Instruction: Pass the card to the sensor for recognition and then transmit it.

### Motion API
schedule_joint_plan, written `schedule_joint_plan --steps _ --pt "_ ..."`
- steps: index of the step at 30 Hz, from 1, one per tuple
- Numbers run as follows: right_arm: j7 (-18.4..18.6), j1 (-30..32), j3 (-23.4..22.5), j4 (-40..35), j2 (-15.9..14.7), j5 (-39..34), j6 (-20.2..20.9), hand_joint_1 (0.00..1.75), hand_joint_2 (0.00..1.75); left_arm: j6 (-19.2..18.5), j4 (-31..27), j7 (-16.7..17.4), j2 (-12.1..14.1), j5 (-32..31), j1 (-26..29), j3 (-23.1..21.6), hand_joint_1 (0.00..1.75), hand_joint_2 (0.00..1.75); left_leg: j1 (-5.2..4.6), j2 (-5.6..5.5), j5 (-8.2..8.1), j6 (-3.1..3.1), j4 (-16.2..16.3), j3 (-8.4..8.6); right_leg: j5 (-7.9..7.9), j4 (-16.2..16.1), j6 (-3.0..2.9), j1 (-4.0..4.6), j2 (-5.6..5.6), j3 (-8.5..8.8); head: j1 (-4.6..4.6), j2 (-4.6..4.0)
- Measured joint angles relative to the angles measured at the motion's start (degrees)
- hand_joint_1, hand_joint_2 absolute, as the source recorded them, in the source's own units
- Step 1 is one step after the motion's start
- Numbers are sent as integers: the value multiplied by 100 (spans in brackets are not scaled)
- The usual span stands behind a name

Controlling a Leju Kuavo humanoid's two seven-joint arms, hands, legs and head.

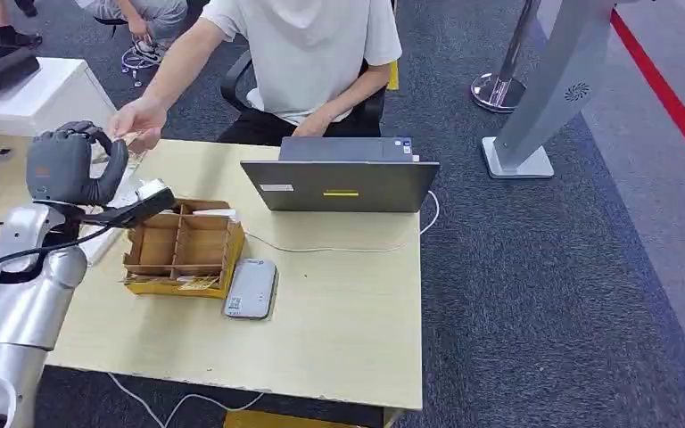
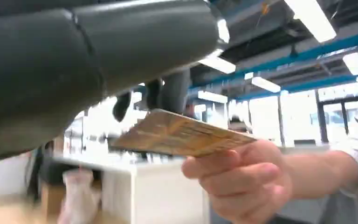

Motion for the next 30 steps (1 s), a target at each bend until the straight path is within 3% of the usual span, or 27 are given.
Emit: schedule_joint_plan --steps 2,5,30 --pt "22 -4 0 0 0 -4 -20 0 175 -256 114 15 -143 546 -39 0 0 175 0 -1 0 0 0 -1 0 0 0 0 -2 3 2 0" --pt "75 0 0 0 0 -4 -42 0 175 -273 245 -44 -261 790 -48 0 0 175 0 9 0 0 0 0 1 0 1 0 9 1 0 0" --pt "79 0 0 0 -2 11 -61 0 175 -96 409 -42 -515 773 -50 0 0 175 0 8 0 0 0 -2 1 0 1 0 8 -1 0 0"
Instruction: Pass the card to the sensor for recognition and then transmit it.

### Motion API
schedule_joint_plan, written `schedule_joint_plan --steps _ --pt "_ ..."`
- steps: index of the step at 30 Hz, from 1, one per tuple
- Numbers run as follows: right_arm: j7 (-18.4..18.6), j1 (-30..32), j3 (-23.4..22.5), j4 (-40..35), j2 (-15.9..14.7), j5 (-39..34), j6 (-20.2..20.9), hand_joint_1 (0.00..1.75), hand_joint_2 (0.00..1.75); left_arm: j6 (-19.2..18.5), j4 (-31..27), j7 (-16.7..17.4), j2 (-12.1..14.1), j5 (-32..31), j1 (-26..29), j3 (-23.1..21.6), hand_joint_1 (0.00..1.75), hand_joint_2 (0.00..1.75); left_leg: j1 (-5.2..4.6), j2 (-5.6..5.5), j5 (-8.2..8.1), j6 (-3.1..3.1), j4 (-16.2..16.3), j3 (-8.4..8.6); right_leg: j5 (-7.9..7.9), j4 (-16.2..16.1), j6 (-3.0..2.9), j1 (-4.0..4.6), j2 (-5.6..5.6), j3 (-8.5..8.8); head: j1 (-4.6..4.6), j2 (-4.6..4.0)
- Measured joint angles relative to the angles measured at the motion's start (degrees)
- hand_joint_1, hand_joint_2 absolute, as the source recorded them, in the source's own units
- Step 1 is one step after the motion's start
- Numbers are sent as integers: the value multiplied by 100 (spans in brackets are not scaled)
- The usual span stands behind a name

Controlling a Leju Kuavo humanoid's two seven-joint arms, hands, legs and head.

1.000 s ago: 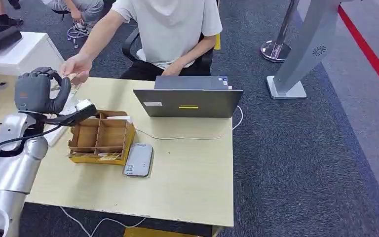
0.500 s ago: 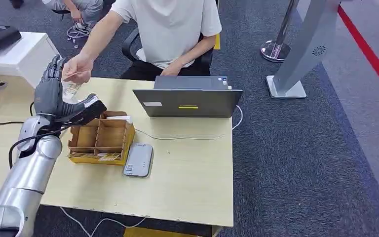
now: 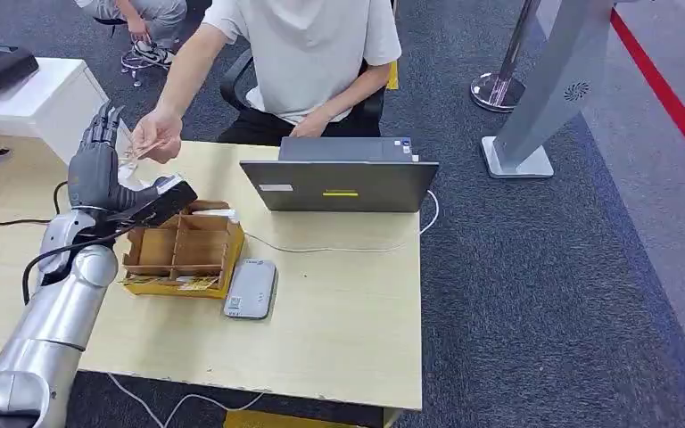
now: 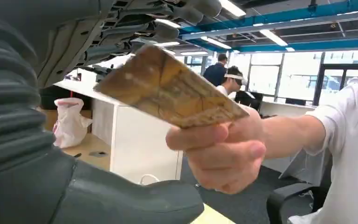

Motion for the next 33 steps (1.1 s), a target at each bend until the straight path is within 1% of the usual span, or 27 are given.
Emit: schedule_joint_plan --steps 3,4,6,10,13,27,30,33 --pt "0 0 0 0 2 4 0 0 175 0 4 0 -11 -22 0 0 0 175 0 0 0 0 0 0 0 0 0 0 0 0 0 0" --pt "-6 0 0 0 0 7 0 0 175 -2 9 0 -15 -28 0 0 175 175 0 0 0 0 0 0 0 0 0 0 0 0 0 0" --pt "-9 0 0 0 2 7 0 0 175 -13 28 0 -22 -31 -1 0 175 175 0 0 0 0 0 0 0 0 0 0 0 0 0 0" --pt "-22 0 0 0 0 7 0 0 175 -262 63 -177 -24 72 3 0 175 175 0 0 0 0 0 -1 0 0 0 0 0 0 0 0" --pt "-31 1 0 0 0 7 0 0 175 -341 66 -254 -24 147 11 0 175 175 0 0 0 0 0 -1 0 0 0 0 0 0 0 0" --pt "-33 2 0 0 0 -11 -9 0 175 -544 63 -315 -22 273 64 0 175 175 0 0 0 0 0 -1 0 0 0 0 0 0 0 0" --pt "-33 3 0 0 2 -18 -9 0 175 -455 35 -361 -24 249 143 0 175 175 0 0 0 0 0 -1 0 0 0 0 0 0 0 0" --pt "-33 3 0 0 2 -37 -11 0 175 -354 -133 -396 -37 238 297 0 175 175 0 0 0 0 0 -1 0 0 0 0 0 0 0 0"
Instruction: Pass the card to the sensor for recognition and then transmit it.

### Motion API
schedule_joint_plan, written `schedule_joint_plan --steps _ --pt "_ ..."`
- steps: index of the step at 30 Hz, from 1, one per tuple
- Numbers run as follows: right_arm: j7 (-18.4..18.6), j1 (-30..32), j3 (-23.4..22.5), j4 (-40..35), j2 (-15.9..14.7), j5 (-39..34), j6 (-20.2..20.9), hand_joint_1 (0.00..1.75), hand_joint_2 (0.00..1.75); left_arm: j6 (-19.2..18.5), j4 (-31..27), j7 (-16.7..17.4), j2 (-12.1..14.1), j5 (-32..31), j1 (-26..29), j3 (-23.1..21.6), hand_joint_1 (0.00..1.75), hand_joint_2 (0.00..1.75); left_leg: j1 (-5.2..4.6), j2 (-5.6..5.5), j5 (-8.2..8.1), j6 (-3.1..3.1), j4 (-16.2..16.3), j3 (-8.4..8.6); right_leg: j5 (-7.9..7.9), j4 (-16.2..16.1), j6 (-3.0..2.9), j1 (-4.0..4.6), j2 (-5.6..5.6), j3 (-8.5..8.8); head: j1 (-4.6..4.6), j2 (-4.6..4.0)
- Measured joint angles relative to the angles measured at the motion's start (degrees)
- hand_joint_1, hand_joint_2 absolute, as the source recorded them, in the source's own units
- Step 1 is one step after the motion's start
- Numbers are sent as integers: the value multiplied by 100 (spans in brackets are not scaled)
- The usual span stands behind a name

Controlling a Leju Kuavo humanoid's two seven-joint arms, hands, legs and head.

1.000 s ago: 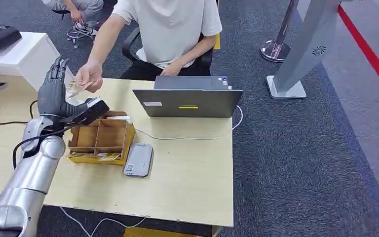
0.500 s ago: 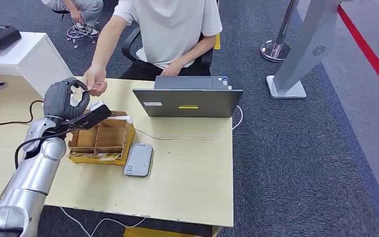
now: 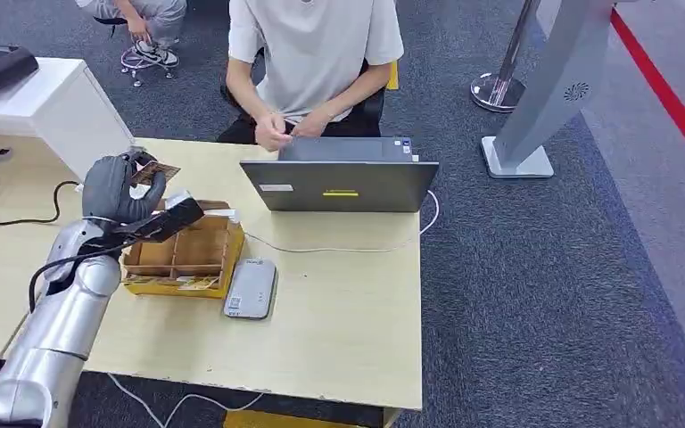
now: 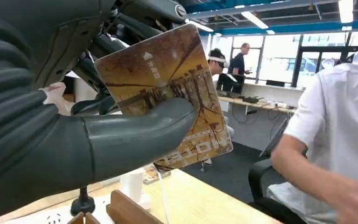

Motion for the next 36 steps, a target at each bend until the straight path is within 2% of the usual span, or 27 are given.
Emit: schedule_joint_plan --steps 9,14,17,22,26,31,36 --pt "24 9 -63 0 0 -105 -48 0 175 44 -1100 -42 -111 -300 813 -162 175 175 -2 4 -4 5 0 -1 -1 -1 0 -1 2 -3 -2 0" --pt "20 17 -118 0 0 -199 -109 0 175 -206 -1892 114 -149 -903 1387 -645 175 175 -3 3 -5 6 0 -3 -1 -2 1 -2 0 -3 0 0" --pt "102 16 -164 0 7 -216 -155 0 175 -319 -2105 295 -151 -1224 1570 -966 175 175 -4 2 -6 6 0 -3 -1 -2 1 -3 -2 -4 0 0" --pt "138 6 -199 0 18 -212 -168 0 175 -680 -2055 548 -201 -1554 1574 -1315 175 175 -4 2 -5 7 0 -1 -1 -2 1 -3 -3 -4 0 0" --pt "138 4 -203 0 20 -212 -164 0 175 -780 -1832 743 -265 -1769 1538 -1537 175 175 -4 4 -5 7 0 -1 -1 -2 0 -2 0 -5 0 0" --pt "190 -7 -223 0 26 -234 -162 0 175 -909 -1297 1425 -384 -2459 1378 -1781 175 175 -4 3 -5 7 0 -2 -1 -2 0 -3 0 -4 2 0" --pt "214 -11 -238 0 33 -256 -164 0 175 -966 -973 1534 -461 -2544 1290 -1888 175 175 -4 3 -5 7 0 -3 -1 -2 1 -3 -1 -6 -2 0"
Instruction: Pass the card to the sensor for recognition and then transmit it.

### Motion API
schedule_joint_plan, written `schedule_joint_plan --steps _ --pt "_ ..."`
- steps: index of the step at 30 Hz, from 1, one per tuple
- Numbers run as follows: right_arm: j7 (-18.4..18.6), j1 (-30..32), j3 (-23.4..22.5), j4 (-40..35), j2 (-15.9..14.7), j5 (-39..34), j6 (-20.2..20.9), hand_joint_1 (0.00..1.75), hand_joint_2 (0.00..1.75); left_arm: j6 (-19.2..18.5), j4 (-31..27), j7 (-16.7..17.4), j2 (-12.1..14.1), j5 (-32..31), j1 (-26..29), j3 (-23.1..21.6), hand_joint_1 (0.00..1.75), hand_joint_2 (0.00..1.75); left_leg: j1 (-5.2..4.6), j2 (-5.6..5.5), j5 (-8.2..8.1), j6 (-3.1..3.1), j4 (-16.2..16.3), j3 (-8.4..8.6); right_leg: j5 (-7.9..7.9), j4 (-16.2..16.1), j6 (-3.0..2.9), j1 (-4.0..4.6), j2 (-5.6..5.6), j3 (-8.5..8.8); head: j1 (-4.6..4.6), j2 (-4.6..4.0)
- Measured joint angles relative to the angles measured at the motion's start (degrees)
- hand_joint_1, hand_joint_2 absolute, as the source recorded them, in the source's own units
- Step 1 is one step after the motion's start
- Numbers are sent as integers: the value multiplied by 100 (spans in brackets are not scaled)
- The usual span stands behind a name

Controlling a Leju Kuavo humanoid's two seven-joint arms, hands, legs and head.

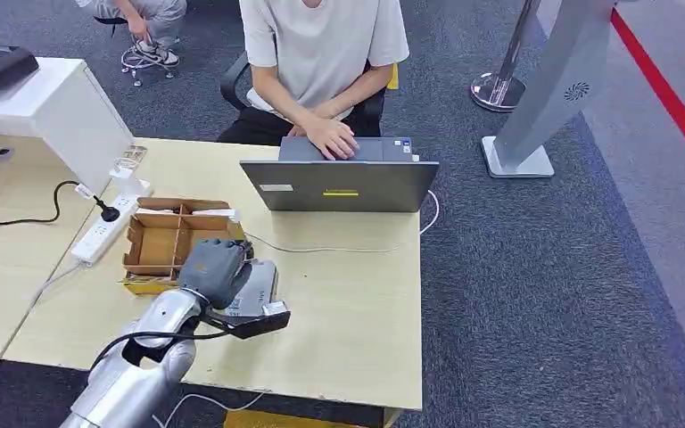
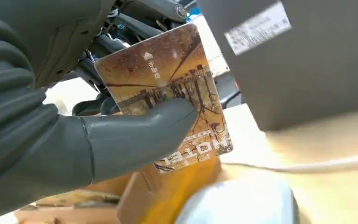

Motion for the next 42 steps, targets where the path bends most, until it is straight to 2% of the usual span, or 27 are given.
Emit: schedule_joint_plan --steps 13,16,19,22,25,28,34,38,42 --pt "-96 18 -2 0 0 42 37 0 175 -309 621 155 -181 55 -205 -83 175 175 0 -1 0 0 0 0 0 0 0 0 -1 2 2 0" --pt "-96 17 -2 0 -2 44 37 0 175 -496 778 51 -205 259 -315 -83 175 175 0 -1 0 0 0 1 0 0 0 0 -2 4 0 0" --pt "-96 19 -4 0 -2 39 35 0 175 -529 837 -35 -210 395 -389 -83 175 175 0 -1 0 0 0 3 0 0 0 0 -2 6 2 0" --pt "-114 21 -9 0 -2 24 33 0 175 -172 826 -109 -210 426 -391 -83 175 175 0 0 1 0 0 3 1 1 0 0 0 6 0 0" --pt "-4 30 -11 0 0 53 -9 0 175 993 435 2 -164 28 -366 -81 175 175 1 -14 2 0 0 -2 1 1 0 1 -9 6 4 0" --pt "35 20 -2 0 0 175 -15 0 175 1693 10 12 -4 -286 -512 30 175 175 1 -13 2 0 0 -2 1 2 0 1 -8 6 2 0" --pt "35 21 7 0 0 205 -15 0 175 1823 -264 -192 147 -326 -748 378 175 175 1 -14 2 -1 0 0 0 2 0 1 -10 6 2 0" --pt "44 19 20 0 0 264 -15 0 175 1941 -301 -190 192 -444 -818 474 175 175 1 -11 2 -1 0 -1 1 3 0 1 -7 6 4 0" --pt "20 21 55 0 -2 369 59 0 175 1761 -17 -102 393 -426 -1349 693 175 175 1 -11 5 1 0 0 1 3 0 1 -10 6 4 0"
